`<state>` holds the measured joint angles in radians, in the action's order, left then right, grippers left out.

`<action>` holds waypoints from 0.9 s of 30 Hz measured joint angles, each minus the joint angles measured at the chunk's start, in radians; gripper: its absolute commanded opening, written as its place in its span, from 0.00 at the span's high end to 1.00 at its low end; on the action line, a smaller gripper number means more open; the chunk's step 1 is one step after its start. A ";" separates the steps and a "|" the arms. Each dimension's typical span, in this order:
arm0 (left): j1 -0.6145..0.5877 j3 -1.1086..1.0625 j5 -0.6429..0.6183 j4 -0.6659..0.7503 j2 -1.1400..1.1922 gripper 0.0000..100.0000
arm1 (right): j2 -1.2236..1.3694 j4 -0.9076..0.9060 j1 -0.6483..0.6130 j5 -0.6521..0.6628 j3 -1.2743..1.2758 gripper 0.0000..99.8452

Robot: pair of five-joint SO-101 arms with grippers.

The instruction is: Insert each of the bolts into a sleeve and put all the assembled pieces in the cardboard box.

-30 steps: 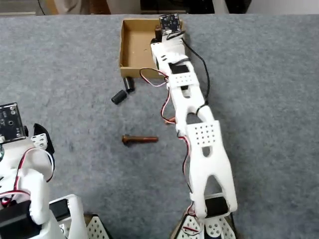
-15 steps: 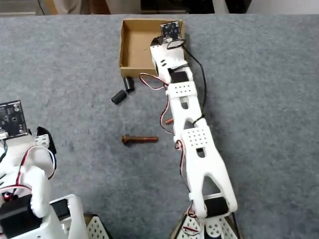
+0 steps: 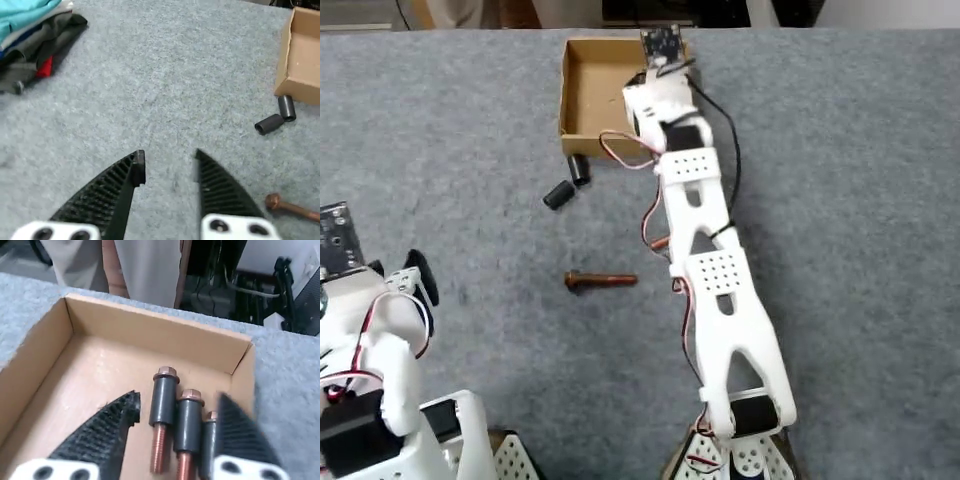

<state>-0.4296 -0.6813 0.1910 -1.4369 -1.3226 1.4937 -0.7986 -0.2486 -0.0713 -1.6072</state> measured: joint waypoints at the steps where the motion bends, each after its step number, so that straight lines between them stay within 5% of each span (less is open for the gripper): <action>1: 0.000 0.000 -0.014 0.000 0.020 0.81 | -0.025 -0.048 0.000 0.000 0.000 0.70; 9: -0.061 -0.002 -0.031 0.000 0.233 0.81 | -0.281 -0.517 -0.037 -0.058 -0.002 0.91; 17: -0.126 0.000 0.002 0.000 0.247 0.81 | -0.384 -0.827 -0.270 -0.315 0.002 0.74; 27: -0.152 0.000 0.048 0.000 0.247 0.81 | -0.339 -0.781 -0.399 -0.589 0.190 0.74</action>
<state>-0.5815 -0.6813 0.2386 -1.4369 -1.0756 1.1546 -1.5796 -0.6475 -0.6605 -1.4170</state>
